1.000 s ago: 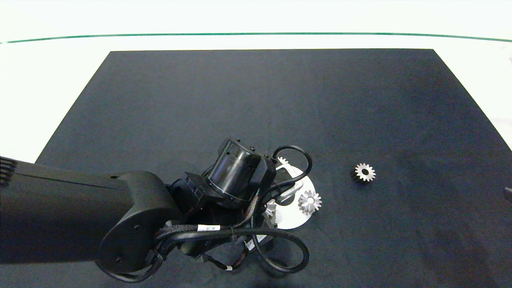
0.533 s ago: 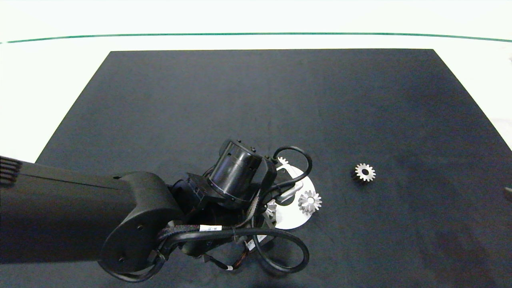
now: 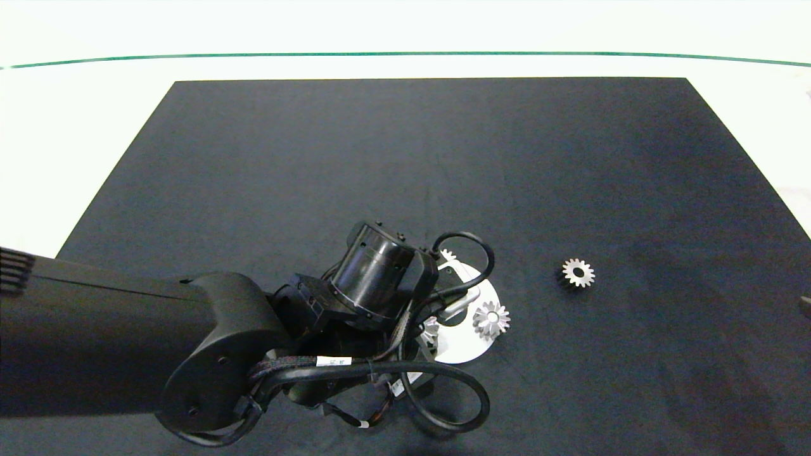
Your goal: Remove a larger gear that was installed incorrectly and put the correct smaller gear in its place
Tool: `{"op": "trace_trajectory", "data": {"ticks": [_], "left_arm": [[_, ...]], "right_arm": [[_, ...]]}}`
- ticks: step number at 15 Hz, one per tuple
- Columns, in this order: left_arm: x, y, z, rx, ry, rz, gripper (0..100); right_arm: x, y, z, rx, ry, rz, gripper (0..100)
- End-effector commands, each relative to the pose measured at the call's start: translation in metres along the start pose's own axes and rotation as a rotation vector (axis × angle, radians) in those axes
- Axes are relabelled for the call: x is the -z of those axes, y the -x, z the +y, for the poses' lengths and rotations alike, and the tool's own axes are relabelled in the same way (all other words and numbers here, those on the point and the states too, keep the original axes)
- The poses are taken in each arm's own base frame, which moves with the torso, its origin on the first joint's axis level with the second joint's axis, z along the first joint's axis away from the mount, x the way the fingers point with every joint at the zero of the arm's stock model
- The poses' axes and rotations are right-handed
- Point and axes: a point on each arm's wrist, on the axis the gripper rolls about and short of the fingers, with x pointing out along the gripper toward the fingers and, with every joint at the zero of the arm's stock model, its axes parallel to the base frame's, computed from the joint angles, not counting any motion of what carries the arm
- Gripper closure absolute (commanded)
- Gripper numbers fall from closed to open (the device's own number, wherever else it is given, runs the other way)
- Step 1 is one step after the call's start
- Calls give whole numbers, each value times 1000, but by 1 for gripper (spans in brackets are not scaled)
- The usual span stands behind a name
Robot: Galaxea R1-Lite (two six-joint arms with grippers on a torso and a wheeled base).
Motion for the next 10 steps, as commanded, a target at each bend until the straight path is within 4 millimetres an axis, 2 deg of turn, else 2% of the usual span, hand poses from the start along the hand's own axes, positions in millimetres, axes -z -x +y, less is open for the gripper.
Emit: {"op": "trace_trajectory", "data": {"ticks": [1, 5, 10], "left_arm": [[1, -1, -1, 0, -5, 5, 67], [0, -2, -1, 3, -5, 7, 74], [-1, -2, -1, 1, -5, 4, 75]], "right_arm": [[0, 0, 0, -1, 1, 1, 0], [0, 0, 0, -1, 1, 1, 0], [0, 0, 0, -1, 1, 1, 0]]}}
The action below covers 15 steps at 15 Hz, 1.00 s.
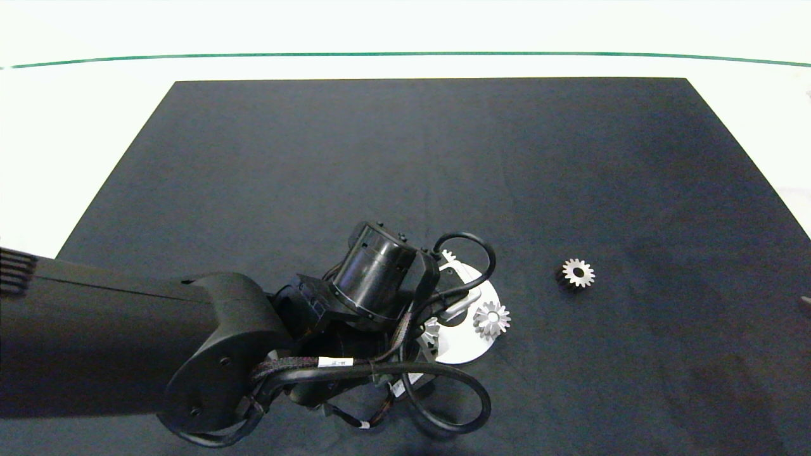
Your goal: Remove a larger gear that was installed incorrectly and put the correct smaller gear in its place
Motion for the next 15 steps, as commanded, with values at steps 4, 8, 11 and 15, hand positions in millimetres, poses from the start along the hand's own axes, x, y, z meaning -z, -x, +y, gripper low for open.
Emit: {"op": "trace_trajectory", "data": {"ticks": [4, 8, 11, 15], "left_arm": [[-5, 1, 1, -5, 1, -15, 75], [-5, 5, 3, 0, 1, 4, 75], [-8, 8, 5, -3, 27, -6, 75], [-11, 11, 6, 2, 51, -4, 75]], "right_arm": [[0, 0, 0, -2, 1, 0, 0], [0, 1, 0, -5, 1, -2, 0], [0, 1, 0, -5, 1, -2, 0], [0, 1, 0, -7, 3, -4, 0]]}}
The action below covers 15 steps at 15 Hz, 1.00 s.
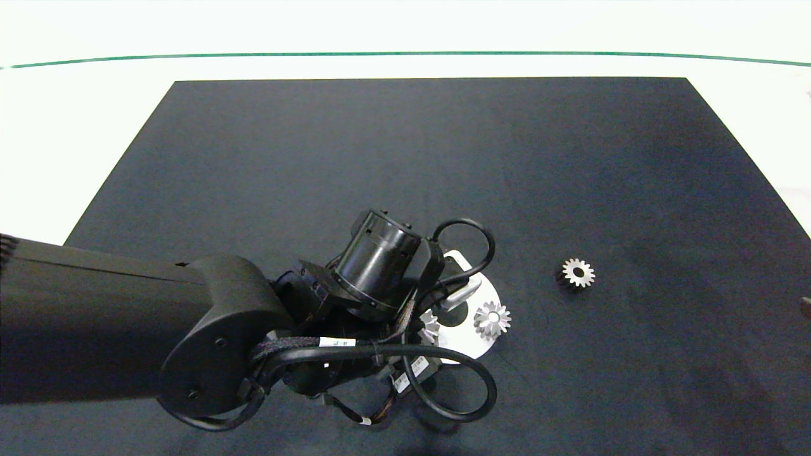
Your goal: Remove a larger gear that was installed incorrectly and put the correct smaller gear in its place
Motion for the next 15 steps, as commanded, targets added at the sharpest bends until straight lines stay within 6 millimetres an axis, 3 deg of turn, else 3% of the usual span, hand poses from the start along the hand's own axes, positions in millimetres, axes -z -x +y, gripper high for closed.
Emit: {"op": "trace_trajectory", "data": {"ticks": [1, 15], "left_arm": [[-2, 4, 1, -4, 3, -10, 75], [2, -2, -3, 7, -3, 13, 75]], "right_arm": [[0, 1, 0, -1, 1, -5, 0], [1, 2, 0, -2, 2, -4, 0]]}}
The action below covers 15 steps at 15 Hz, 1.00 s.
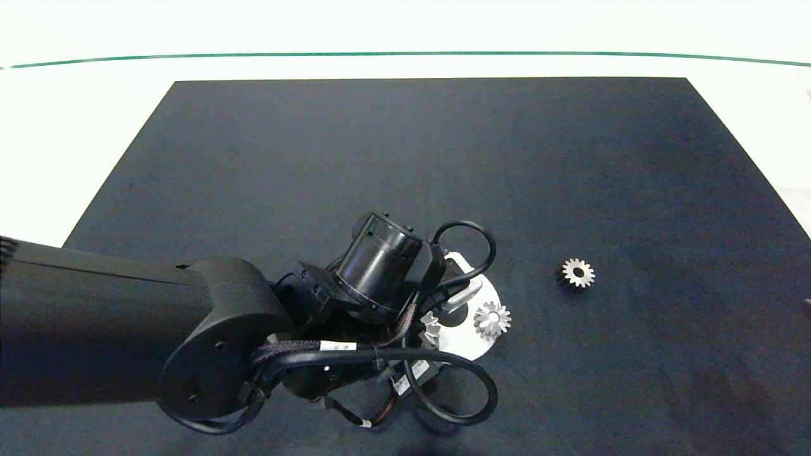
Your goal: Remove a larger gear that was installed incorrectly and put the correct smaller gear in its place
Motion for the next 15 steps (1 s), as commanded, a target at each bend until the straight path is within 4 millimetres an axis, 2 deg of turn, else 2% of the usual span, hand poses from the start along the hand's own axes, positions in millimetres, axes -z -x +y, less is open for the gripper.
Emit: {"op": "trace_trajectory", "data": {"ticks": [1, 15], "left_arm": [[1, -2, -1, 2, -3, 9, 75], [1, 5, 1, 16, -4, 51, 75]], "right_arm": [[0, 0, 0, -1, 1, -1, 0], [2, 2, 0, -1, 1, -4, 0]]}}
